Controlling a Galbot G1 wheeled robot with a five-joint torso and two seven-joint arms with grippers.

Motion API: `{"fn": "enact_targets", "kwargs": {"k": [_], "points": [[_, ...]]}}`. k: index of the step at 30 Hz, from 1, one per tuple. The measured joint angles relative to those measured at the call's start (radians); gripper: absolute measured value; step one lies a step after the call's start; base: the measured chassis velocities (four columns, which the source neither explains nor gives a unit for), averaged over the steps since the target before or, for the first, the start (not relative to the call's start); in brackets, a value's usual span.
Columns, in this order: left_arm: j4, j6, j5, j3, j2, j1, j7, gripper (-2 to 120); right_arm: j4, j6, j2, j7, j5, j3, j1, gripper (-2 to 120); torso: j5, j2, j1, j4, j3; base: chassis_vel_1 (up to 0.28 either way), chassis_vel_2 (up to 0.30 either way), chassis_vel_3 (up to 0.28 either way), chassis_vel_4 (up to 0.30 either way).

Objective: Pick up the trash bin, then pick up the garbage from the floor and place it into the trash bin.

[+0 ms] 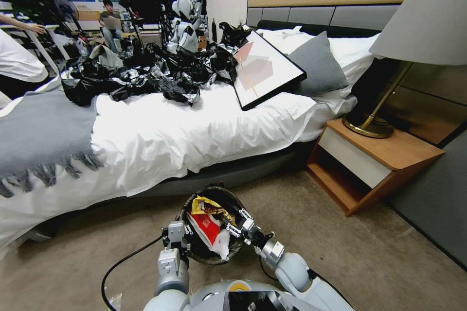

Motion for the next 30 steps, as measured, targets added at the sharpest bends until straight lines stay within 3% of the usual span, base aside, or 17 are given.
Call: {"fn": "enact_targets", "kwargs": {"k": [4, 21, 26, 30], "points": [[0.0, 0.0, 0.0, -0.001, 0.0, 0.0, 0.0, 0, 0.002, 0.002, -0.003, -0.006, -0.003, 0.001, -0.003, 99, 0.0, 0.0, 0.0, 0.0, 0.0, 0.0, 0.0, 0.0, 0.0], [0.0, 0.002, -0.003, -0.003, 0.002, -0.002, 0.0, 0, 0.067, 0.035, -0.034, -0.051, -0.011, 0.052, -0.037, 100, 0.0, 0.0, 0.0, 0.0, 0.0, 0.0, 0.0, 0.0, 0.0], [0.0, 0.002, -0.005, -0.005, 0.003, -0.003, 0.0, 0, 0.131, 0.059, -0.028, -0.043, -0.008, 0.087, -0.052, 100, 0.0001, 0.0, 0.0, 0.0001, 0.0, 0.0, 0.0, 0.0, 0.0], [0.0, 0.002, -0.006, -0.007, 0.003, -0.003, 0.0, 0, 0.254, 0.066, 0.008, 0.048, -0.012, 0.143, -0.086, 100, 0.0, 0.0, 0.0, 0.0001, 0.0, 0.0, 0.0, 0.0, 0.0]]}}
